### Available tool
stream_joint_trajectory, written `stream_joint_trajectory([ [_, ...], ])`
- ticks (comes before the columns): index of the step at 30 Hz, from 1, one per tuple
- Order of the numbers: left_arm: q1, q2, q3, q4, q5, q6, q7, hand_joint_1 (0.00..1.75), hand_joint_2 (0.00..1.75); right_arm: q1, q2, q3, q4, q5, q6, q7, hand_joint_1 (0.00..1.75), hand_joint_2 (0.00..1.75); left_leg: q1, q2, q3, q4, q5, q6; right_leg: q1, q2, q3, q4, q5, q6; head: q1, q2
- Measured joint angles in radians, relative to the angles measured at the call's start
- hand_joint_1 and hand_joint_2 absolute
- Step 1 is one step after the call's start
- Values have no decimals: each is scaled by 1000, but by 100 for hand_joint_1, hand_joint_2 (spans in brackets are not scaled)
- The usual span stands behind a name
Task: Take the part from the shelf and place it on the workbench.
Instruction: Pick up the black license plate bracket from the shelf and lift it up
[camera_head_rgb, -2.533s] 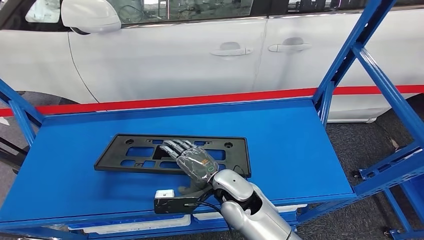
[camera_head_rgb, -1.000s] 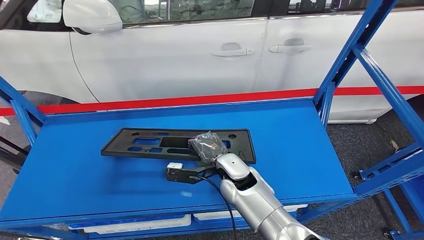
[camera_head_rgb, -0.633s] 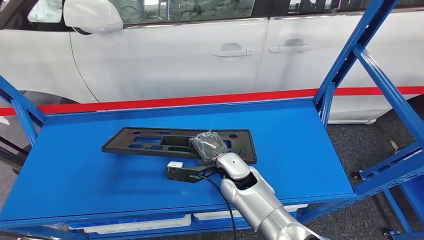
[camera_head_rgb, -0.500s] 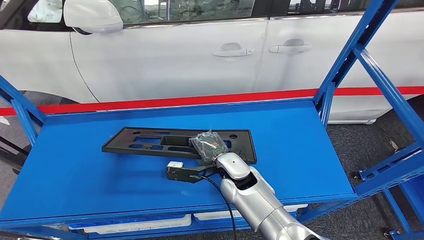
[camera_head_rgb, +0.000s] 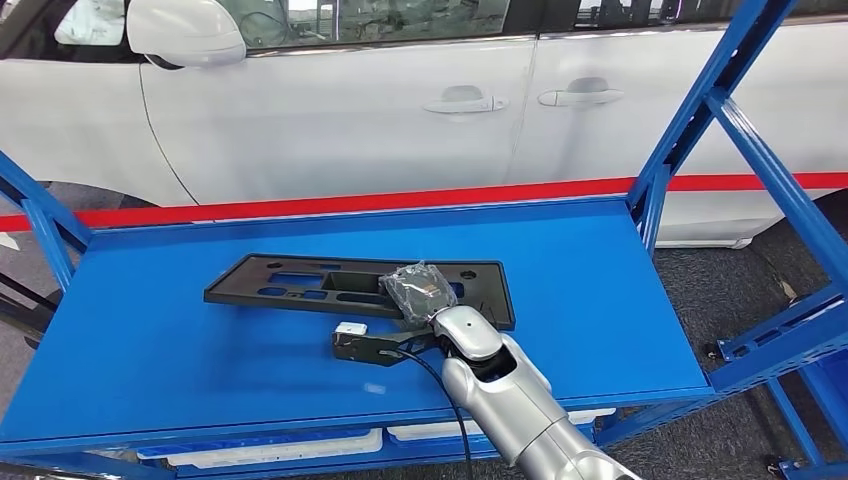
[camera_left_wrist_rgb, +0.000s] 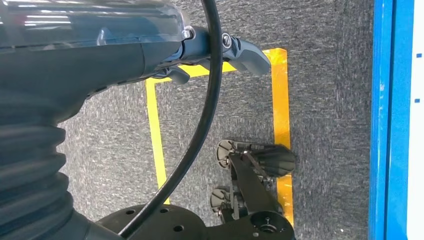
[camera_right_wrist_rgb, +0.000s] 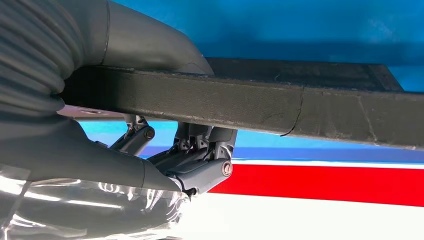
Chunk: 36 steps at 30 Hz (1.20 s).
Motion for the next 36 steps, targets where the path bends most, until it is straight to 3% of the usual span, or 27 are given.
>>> stream_joint_trajectory([
  [6, 0, 0, 0, 0, 2, 8, -22, 0, 175, 23, 0, -12, -43, 7, 9, -4, 175, 175, 0, 0, 0, 0, 0, 0, 0, 0, 0, 0, 0, 0, 0, 0],
  [11, 0, 0, 1, 0, 18, -7, 25, 0, 175, 30, 0, -14, -55, 6, 21, -12, 175, 175, 0, 0, 0, 0, 0, 0, 0, 0, 0, 0, 0, 0, 0, 0],
  [19, 0, 0, 2, 0, 30, -21, 27, 0, 175, 44, 1, -20, -125, -61, 8, -38, 175, 175, 0, 0, 0, 0, 0, 0, 0, 1, -1, 0, 0, 1, 0, 0],
  [33, 3, 0, 6, 0, 34, -8, 25, 0, 175, 92, -1, -87, -523, -283, 19, -64, 175, 175, 0, 0, -7, 1, 0, 0, 0, 0, -7, 0, 0, 1, 0, 0],
  [36, 4, 0, 7, 0, 36, -6, 24, 0, 175, 104, -4, -111, -644, -336, 24, -75, 175, 175, -2, -1, -9, 8, -5, 9, -4, 0, -7, -4, 2, 7, 0, 0],
])
